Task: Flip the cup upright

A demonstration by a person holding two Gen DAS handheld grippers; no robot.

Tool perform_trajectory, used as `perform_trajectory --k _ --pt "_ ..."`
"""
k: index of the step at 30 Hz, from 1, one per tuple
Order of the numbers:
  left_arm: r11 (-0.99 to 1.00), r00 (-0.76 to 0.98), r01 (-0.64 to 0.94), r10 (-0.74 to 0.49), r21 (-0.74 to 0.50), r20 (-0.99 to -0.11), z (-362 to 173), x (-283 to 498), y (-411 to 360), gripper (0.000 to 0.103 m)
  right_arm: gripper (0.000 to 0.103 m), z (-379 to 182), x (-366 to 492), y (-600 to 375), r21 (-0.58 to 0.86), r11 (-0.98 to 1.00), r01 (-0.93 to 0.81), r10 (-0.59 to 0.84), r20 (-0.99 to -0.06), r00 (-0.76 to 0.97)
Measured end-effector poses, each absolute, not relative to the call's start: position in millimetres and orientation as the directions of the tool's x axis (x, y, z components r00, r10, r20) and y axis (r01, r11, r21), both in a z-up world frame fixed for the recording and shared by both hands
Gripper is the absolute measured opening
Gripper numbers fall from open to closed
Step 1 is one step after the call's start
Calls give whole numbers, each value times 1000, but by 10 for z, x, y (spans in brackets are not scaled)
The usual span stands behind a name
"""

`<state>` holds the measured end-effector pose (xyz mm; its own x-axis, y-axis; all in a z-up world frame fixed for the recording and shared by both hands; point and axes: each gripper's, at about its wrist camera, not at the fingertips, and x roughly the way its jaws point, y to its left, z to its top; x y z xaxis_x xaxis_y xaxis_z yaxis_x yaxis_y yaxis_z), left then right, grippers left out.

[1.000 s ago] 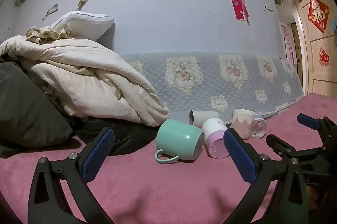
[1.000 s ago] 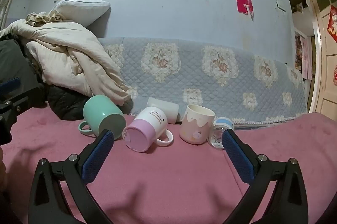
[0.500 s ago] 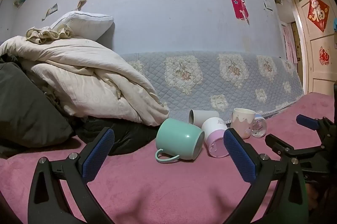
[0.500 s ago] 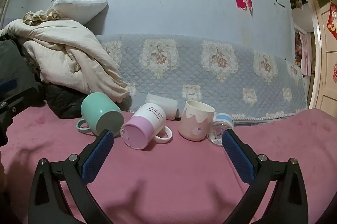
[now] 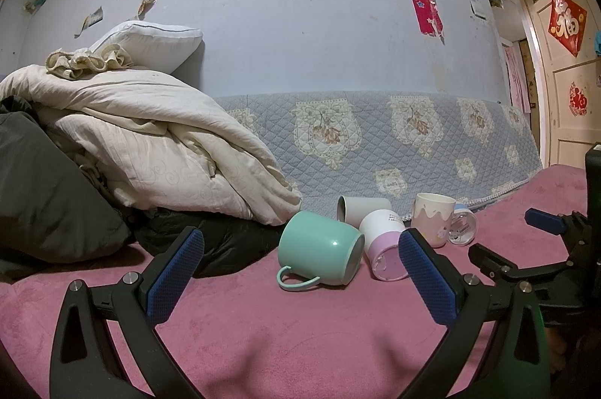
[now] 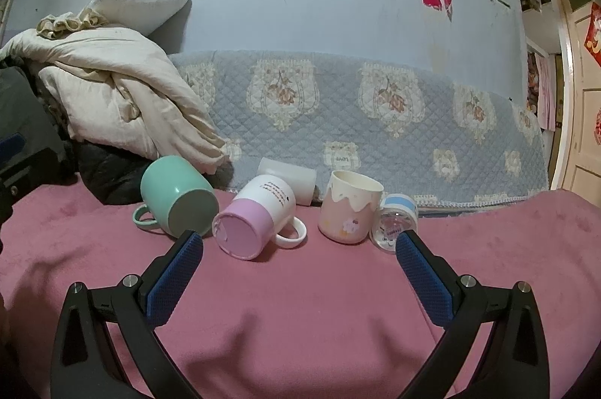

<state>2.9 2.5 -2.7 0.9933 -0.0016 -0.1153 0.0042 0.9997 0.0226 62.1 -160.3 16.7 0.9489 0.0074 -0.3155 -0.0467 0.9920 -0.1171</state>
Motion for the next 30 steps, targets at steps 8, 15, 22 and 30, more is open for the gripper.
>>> perform_trajectory --k 8,15,22,30 --pt "1000 993 4 -1 23 -115 -29 29 25 103 103 164 623 -1618 -113 993 -46 8 -315 949" --pt "1000 993 4 -1 23 -115 -27 28 25 103 103 163 622 -1613 -113 993 -45 7 -316 949" --pt "1000 993 4 -2 23 -115 -34 32 31 103 103 163 618 -1618 -112 993 -44 7 -314 949" --pt "1000 993 4 -2 24 -115 -27 28 24 103 103 158 629 -1617 -113 993 -41 3 -315 949"
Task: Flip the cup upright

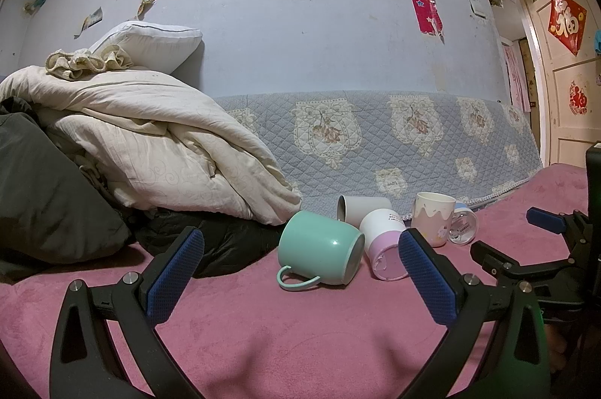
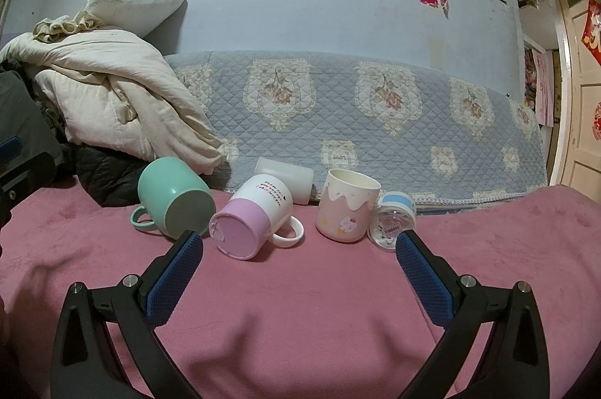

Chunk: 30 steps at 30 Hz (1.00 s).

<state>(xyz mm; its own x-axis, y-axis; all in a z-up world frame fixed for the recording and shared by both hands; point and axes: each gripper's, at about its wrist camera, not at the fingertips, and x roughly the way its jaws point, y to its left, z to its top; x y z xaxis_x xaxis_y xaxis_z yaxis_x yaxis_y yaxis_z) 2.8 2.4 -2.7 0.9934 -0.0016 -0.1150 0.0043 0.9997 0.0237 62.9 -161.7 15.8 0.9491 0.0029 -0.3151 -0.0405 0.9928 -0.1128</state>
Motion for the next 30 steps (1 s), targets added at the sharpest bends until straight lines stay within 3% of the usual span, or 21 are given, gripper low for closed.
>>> perform_trajectory --k 30 --pt "1000 993 4 -1 25 -115 -29 30 25 103 103 158 631 -1655 -106 994 -35 -2 -324 946"
